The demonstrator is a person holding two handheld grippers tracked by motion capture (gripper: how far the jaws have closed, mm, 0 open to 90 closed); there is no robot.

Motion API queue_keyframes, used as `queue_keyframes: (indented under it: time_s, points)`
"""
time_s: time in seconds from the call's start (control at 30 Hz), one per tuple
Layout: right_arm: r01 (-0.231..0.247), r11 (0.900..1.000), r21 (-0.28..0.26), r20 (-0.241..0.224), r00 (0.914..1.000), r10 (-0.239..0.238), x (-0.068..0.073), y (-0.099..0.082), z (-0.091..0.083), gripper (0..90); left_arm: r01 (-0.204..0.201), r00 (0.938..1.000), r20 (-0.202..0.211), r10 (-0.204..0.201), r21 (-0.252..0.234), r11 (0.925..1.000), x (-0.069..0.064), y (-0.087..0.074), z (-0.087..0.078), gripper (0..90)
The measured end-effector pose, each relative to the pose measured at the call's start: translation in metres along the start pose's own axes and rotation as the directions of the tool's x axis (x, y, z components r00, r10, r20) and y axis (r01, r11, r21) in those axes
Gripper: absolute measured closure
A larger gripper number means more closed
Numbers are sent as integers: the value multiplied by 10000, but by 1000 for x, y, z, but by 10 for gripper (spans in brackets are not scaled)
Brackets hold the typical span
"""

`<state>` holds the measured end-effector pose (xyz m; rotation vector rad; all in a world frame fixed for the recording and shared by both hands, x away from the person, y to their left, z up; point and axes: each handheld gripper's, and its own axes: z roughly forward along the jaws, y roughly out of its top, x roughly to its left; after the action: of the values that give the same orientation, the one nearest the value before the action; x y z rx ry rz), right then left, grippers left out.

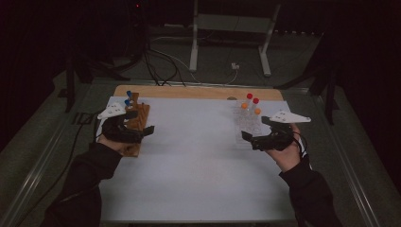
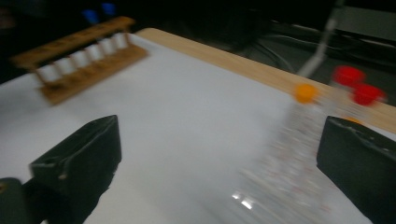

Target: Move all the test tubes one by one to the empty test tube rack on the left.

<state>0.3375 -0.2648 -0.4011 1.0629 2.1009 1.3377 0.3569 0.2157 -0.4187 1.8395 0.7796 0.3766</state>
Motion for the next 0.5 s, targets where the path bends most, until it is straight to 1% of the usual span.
queue_keyframes:
  time_s: [0.07, 0.1, 0.17, 0.23, 0.27, 0.3, 0.33, 0.37, 0.4, 0.5]
  points:
    - [-287, 9995, 89, 392, 9988, 283, -12, -4, 3, 53, -71, 9995, 293, 72, -11, 10000, -10, -3, 2, 30]
    - [-436, 9989, 185, 518, 9977, 425, -17, -7, 5, 53, -125, 9989, 444, 123, 35, 9999, -15, -4, 4, 30]
    - [-638, 9974, 349, 778, 9951, 609, -28, -12, 10, 87, -264, 9973, 695, 255, 113, 9996, -24, -7, 6, 30]
    - [-873, 9951, 475, 1087, 9907, 817, -37, -18, 15, 102, -343, 9948, 966, 326, 156, 9993, -31, -10, 8, 30]
    - [-945, 9938, 588, 1185, 9891, 870, -42, -20, 18, 163, -365, 9940, 1033, 346, 163, 9992, -34, -11, 9, 30]
    - [-1033, 9927, 624, 1331, 9866, 943, -45, -23, 21, 187, -444, 9932, 1082, 420, 199, 9988, -37, -12, 10, 30]
    - [-1138, 9913, 666, 1487, 9835, 1029, -49, -25, 24, 204, -435, 9923, 1166, 409, 202, 9988, -39, -13, 11, 30]
    - [-1247, 9896, 724, 1588, 9809, 1120, -52, -26, 28, 244, -426, 9920, 1195, 395, 232, 9988, -41, -15, 12, 30]
    - [-1218, 9891, 824, 1671, 9801, 1068, -55, -28, 30, 301, -460, 9908, 1287, 421, 275, 9986, -43, -16, 13, 30]
    - [-1131, 9882, 1029, 1819, 9789, 931, -61, -30, 39, 379, -530, 9887, 1424, 470, 388, 9978, -47, -21, 16, 30]
